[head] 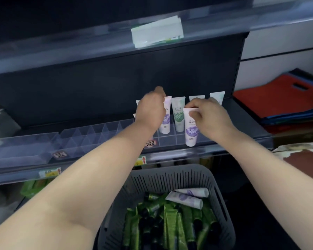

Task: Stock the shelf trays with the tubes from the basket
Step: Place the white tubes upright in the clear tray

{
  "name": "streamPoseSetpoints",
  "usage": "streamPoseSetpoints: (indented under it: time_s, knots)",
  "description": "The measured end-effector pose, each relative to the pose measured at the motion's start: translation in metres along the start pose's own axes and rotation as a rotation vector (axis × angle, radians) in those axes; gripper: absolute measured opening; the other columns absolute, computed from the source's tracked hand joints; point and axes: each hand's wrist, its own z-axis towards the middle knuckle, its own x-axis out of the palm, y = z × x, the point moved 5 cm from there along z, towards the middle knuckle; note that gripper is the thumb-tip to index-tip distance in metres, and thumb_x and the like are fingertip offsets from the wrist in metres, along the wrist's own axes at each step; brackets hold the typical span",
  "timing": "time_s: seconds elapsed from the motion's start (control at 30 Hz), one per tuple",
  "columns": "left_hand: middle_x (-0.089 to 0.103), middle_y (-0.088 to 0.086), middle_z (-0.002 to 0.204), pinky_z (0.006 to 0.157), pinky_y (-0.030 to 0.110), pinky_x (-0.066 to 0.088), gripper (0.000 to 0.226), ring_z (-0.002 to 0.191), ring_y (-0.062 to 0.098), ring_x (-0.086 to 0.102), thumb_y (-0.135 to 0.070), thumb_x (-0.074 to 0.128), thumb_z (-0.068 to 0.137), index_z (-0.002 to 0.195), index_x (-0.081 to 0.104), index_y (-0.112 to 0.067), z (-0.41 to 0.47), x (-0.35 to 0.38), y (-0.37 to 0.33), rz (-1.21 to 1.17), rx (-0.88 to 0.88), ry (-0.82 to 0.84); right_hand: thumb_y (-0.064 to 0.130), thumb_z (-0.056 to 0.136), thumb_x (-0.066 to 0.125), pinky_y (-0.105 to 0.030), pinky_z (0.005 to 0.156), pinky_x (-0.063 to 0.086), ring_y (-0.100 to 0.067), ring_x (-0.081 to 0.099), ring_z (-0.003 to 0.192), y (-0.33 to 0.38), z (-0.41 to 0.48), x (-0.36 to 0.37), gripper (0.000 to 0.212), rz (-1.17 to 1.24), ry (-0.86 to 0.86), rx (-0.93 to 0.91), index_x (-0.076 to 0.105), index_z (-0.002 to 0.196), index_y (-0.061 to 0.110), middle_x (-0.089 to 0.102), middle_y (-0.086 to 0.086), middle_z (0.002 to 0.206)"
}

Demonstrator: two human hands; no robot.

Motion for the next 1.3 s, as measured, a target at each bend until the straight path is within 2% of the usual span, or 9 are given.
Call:
streamPoseSetpoints:
  time_s: [0.2, 0.33, 0.53, 0.73, 0.87, 0.97, 1.07, 1.17, 1.3]
  knots:
    - [0.062, 0.020, 0.088, 0.062, 0.040, 0.047, 0.019, 0.080, 0.037, 0.060, 0.009, 0.044, 0.084, 0.098, 0.050, -0.001, 0.013, 0.043, 0.005, 0.072, -0.063, 0.198, 0.015, 0.094, 0.054, -0.040, 0.084, 0.045, -0.026, 0.052, 0.104, -0.009, 0.013, -0.004, 0.020, -0.011, -0.043, -0.020, 0.065, 0.109, 0.022, 0.063, -0.007, 0.102]
    - [0.062, 0.023, 0.094, 0.060, 0.037, 0.038, 0.022, 0.084, 0.038, 0.060, 0.012, 0.043, 0.080, 0.098, 0.047, 0.000, 0.011, 0.054, -0.001, 0.116, -0.036, 0.293, 0.011, 0.093, 0.054, -0.040, 0.082, 0.044, -0.027, 0.050, 0.102, -0.013, 0.019, -0.006, 0.020, -0.001, -0.070, -0.023, 0.064, 0.109, 0.018, 0.064, -0.004, 0.097]
    - [0.062, 0.019, 0.095, 0.058, 0.034, 0.035, 0.020, 0.080, 0.033, 0.058, 0.011, 0.043, 0.081, 0.094, 0.044, -0.005, 0.011, 0.043, -0.001, 0.158, -0.047, 0.290, 0.010, 0.092, 0.052, -0.039, 0.077, 0.043, -0.026, 0.049, 0.100, -0.011, 0.030, -0.006, 0.018, -0.005, -0.131, -0.046, 0.063, 0.104, 0.016, 0.065, -0.003, 0.095]
    - [0.053, 0.016, 0.117, 0.068, 0.040, 0.047, 0.038, 0.099, 0.033, 0.056, 0.009, 0.051, 0.079, 0.116, 0.050, -0.003, -0.003, 0.019, -0.007, 0.120, -0.005, 0.211, 0.009, 0.092, 0.051, -0.043, 0.079, 0.044, -0.030, 0.049, 0.100, -0.008, 0.043, 0.008, 0.018, -0.050, -0.114, -0.053, 0.062, 0.104, 0.016, 0.067, -0.005, 0.099]
    - [0.054, 0.013, 0.118, 0.075, 0.041, 0.049, 0.037, 0.105, 0.030, 0.053, 0.007, 0.052, 0.082, 0.117, 0.054, -0.005, -0.021, 0.012, -0.014, 0.079, 0.115, 0.170, 0.009, 0.092, 0.049, -0.044, 0.078, 0.044, -0.031, 0.049, 0.098, -0.004, 0.050, 0.018, 0.020, -0.077, -0.088, -0.082, 0.061, 0.105, 0.015, 0.067, -0.006, 0.100]
    - [0.058, 0.012, 0.115, 0.079, 0.042, 0.050, 0.034, 0.104, 0.029, 0.054, 0.004, 0.051, 0.085, 0.116, 0.056, -0.008, -0.035, 0.016, -0.011, 0.065, 0.143, 0.235, 0.005, 0.091, 0.048, -0.044, 0.078, 0.044, -0.032, 0.049, 0.099, 0.000, 0.056, 0.021, 0.022, -0.099, -0.072, -0.104, 0.061, 0.105, 0.014, 0.067, -0.008, 0.101]
    - [0.061, 0.012, 0.111, 0.080, 0.042, 0.050, 0.030, 0.101, 0.029, 0.057, 0.001, 0.051, 0.088, 0.115, 0.060, -0.009, -0.049, 0.028, 0.000, 0.077, 0.183, 0.388, 0.006, 0.092, 0.048, -0.044, 0.079, 0.043, -0.033, 0.048, 0.102, 0.001, 0.058, 0.023, 0.021, -0.108, -0.078, -0.089, 0.061, 0.107, 0.013, 0.066, -0.010, 0.101]
    - [0.060, 0.009, 0.120, 0.087, 0.039, 0.049, 0.034, 0.107, 0.027, 0.056, -0.004, 0.052, 0.091, 0.123, 0.057, -0.015, -0.062, 0.038, 0.014, 0.077, 0.165, 0.514, 0.007, 0.093, 0.048, -0.046, 0.079, 0.044, -0.035, 0.048, 0.102, 0.000, 0.057, 0.024, 0.019, -0.108, -0.108, -0.082, 0.061, 0.107, 0.012, 0.065, -0.012, 0.099]
    - [0.059, 0.006, 0.124, 0.087, 0.034, 0.048, 0.035, 0.110, 0.024, 0.054, -0.006, 0.052, 0.092, 0.124, 0.057, -0.019, -0.068, 0.046, 0.031, 0.066, 0.110, 0.530, 0.007, 0.092, 0.050, -0.046, 0.079, 0.044, -0.035, 0.049, 0.100, -0.003, 0.054, 0.029, 0.018, -0.115, -0.126, -0.084, 0.062, 0.105, 0.012, 0.066, -0.011, 0.097]
